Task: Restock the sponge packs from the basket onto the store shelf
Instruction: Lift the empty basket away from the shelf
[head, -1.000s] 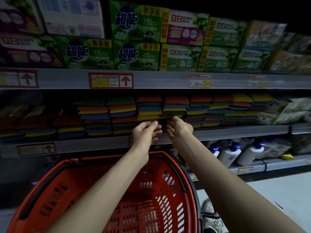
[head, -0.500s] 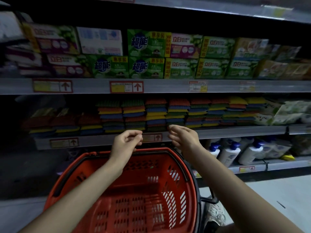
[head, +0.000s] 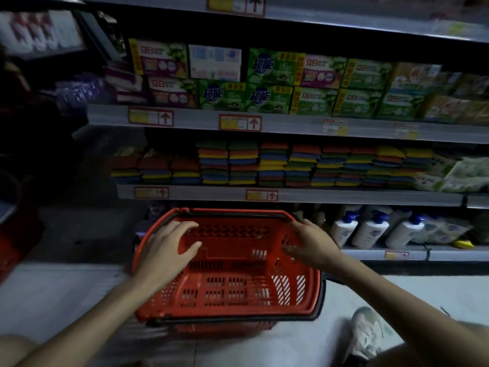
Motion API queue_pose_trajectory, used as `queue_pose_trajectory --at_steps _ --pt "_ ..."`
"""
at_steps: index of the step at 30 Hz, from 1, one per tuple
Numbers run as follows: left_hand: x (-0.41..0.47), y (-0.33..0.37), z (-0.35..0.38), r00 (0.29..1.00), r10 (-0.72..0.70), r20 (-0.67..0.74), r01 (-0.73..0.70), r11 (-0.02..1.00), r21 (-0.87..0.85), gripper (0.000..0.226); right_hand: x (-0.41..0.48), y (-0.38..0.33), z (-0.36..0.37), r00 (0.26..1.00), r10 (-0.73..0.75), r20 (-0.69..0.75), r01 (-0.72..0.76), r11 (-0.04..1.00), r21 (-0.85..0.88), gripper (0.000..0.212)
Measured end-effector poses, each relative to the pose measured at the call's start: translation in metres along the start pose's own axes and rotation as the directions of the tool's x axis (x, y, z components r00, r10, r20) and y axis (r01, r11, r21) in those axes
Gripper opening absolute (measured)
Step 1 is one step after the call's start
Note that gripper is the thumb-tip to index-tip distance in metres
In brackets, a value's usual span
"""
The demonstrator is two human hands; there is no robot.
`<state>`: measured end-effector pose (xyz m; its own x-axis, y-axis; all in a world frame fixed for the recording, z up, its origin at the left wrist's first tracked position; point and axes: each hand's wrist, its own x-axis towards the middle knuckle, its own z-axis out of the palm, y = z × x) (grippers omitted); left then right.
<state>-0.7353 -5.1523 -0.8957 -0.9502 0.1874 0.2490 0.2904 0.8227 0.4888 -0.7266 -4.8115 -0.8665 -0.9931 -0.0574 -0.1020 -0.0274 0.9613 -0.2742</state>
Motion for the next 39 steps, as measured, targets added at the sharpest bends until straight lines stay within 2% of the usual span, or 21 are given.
queue_pose_trajectory --at_steps 2,6,8,10,13,15,17,20,22,26,31,39 --pt "-0.009 -0.006 0.005 1.000 0.006 0.026 -0.009 0.995 0.100 0.046 -0.006 0.000 0.010 0.997 0.013 0.075 -0.001 0.989 -0.151 0.058" --pt "-0.022 -0.023 0.025 0.999 -0.016 0.050 0.000 0.949 0.315 0.062 -0.021 0.010 0.047 0.995 0.032 0.090 -0.022 0.993 -0.116 0.072" --pt "-0.027 -0.037 0.041 0.997 -0.048 0.058 0.020 0.914 0.406 0.068 -0.031 0.025 0.067 0.995 0.016 0.097 0.000 0.987 -0.161 0.077" --pt "-0.034 -0.051 0.057 0.989 -0.099 0.107 0.034 0.872 0.489 0.069 -0.038 0.042 0.082 0.991 -0.030 0.128 0.062 0.966 -0.249 0.080" --pt "-0.039 -0.059 0.076 0.946 -0.256 0.197 0.106 0.822 0.559 0.077 -0.043 0.062 0.092 0.987 -0.083 0.135 0.116 0.959 -0.257 0.083" --pt "-0.036 -0.053 0.085 0.936 -0.280 0.214 0.108 0.807 0.581 0.073 -0.044 0.077 0.091 0.991 -0.091 0.097 0.112 0.965 -0.236 0.083" --pt "-0.030 -0.044 0.095 0.953 -0.209 0.221 0.033 0.793 0.608 0.062 -0.045 0.097 0.090 0.996 -0.081 0.044 0.089 0.971 -0.221 0.081" --pt "-0.023 -0.024 0.110 0.982 -0.049 0.180 -0.070 0.798 0.599 0.057 -0.052 0.130 0.086 0.999 -0.036 0.025 0.040 0.974 -0.221 0.083" --pt "-0.021 -0.005 0.123 0.984 -0.001 0.177 -0.105 0.803 0.586 0.056 -0.057 0.149 0.085 1.000 -0.023 0.009 0.024 0.970 -0.242 0.084" --pt "-0.017 0.027 0.144 0.982 -0.042 0.182 -0.072 0.817 0.572 0.047 -0.061 0.173 0.079 0.996 0.070 -0.057 -0.080 0.977 -0.195 0.078" --pt "-0.014 0.052 0.160 0.986 -0.078 0.146 -0.008 0.860 0.510 0.049 -0.063 0.195 0.078 0.984 0.136 -0.119 -0.160 0.961 -0.227 0.052" --pt "-0.017 0.108 0.180 0.993 -0.099 0.065 0.073 0.944 0.322 0.048 -0.071 0.245 0.068 0.973 0.167 -0.160 -0.198 0.959 -0.205 0.048"
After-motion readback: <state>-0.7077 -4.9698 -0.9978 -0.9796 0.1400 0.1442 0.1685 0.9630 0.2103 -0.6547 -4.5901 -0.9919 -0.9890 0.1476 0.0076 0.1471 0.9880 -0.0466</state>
